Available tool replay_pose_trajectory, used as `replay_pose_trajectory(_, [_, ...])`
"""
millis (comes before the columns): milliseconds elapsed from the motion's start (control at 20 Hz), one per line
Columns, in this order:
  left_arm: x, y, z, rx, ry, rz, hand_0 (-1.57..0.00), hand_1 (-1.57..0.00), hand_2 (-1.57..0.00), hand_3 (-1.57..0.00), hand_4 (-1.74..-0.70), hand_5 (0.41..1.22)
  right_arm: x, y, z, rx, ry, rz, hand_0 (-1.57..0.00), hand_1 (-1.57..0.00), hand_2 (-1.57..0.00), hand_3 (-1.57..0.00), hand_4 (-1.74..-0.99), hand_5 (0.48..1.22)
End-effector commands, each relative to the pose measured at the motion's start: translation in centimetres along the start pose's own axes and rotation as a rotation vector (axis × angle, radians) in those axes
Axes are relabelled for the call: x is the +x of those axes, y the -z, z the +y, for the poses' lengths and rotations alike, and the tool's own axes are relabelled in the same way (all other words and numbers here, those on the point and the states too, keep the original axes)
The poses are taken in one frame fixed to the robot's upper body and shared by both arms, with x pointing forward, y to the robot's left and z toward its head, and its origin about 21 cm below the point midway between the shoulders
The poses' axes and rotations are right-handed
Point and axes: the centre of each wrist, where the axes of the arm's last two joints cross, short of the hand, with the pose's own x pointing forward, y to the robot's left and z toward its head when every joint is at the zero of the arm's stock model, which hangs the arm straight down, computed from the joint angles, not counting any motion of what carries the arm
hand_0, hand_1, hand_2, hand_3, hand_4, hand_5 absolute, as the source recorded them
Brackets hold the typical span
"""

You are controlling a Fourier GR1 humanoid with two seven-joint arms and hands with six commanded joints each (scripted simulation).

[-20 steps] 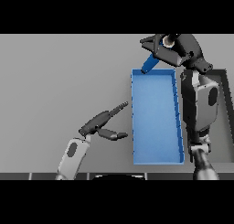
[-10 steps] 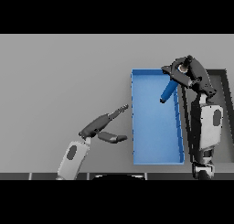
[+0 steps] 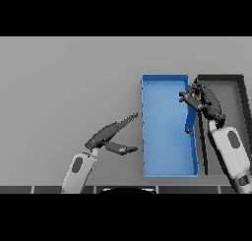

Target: Pick up the blue pipe and place it into the blue bin.

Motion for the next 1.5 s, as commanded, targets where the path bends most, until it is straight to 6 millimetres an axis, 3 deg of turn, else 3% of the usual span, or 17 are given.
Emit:
replay_pose_trajectory(0, [0.2, 0.1, -0.1, -0.003, 0.006, -0.010, 0.00, 0.00, 0.00, 0.00, -0.88, 0.421, -0.1, -0.1, 0.7, -0.010, -0.003, 0.008, -1.57, -1.57, -1.57, -0.91, -1.741, 1.221])
replay_pose_trajectory(50, [0.1, -0.1, -0.2, -0.002, 0.002, -0.012, 0.00, 0.00, 0.00, 0.00, -0.88, 0.421, -0.2, -0.2, 1.0, -0.032, -0.002, 0.015, -1.57, -1.55, -1.57, -0.85, -1.741, 1.221])
replay_pose_trajectory(100, [0.3, -0.2, -0.1, -0.004, 0.007, -0.015, 0.00, 0.00, 0.00, 0.00, -0.88, 0.421, -0.1, 0.0, 1.3, -0.037, -0.003, 0.021, -1.46, -1.34, -1.34, -0.79, -1.678, 1.221])
replay_pose_trajectory(200, [0.1, -0.2, 0.0, -0.006, 0.005, 0.008, 0.00, 0.00, 0.00, 0.00, -0.88, 0.422, -0.1, 0.4, 1.2, -0.069, -0.037, 0.057, -0.94, -0.85, -0.86, -0.50, -1.503, 1.221])
replay_pose_trajectory(300, [0.1, 0.0, -0.1, -0.003, 0.009, -0.001, 0.00, 0.00, 0.00, 0.00, -0.88, 0.427, -0.1, 0.7, 1.3, -0.032, -0.113, 0.085, -0.60, -0.55, -0.55, -0.32, -1.337, 1.221])
replay_pose_trajectory(500, [0.2, 0.0, 0.1, -0.002, -0.002, -0.003, 0.00, 0.00, 0.00, 0.00, -0.88, 0.429, -0.2, 0.9, 1.8, 0.080, -0.302, 0.090, -0.24, -0.22, -0.22, -0.13, -1.142, 1.030])
replay_pose_trajectory(600, [0.0, -0.1, -0.1, -0.002, -0.007, 0.005, 0.00, 0.00, 0.00, 0.00, -0.89, 0.428, -0.5, 1.0, 1.8, 0.101, -0.351, 0.187, -0.16, -0.14, -0.14, -0.08, -1.083, 0.934])
replay_pose_trajectory(1000, [0.2, -0.2, -0.2, -0.004, -0.002, -0.001, 0.00, 0.00, 0.00, 0.00, -0.89, 0.429, -2.5, 1.3, 1.4, 0.096, -0.428, 0.324, -0.03, -0.02, -0.02, -0.01, -1.036, 0.713])
replay_pose_trajectory(1450, [-0.2, -0.5, -0.2, -0.004, 0.003, 0.003, 0.00, 0.00, 0.00, 0.00, -0.88, 0.431, -2.2, 1.1, 2.0, 0.120, -0.482, 0.366, -0.01, -0.01, -0.01, 0.00, -1.022, 0.649])
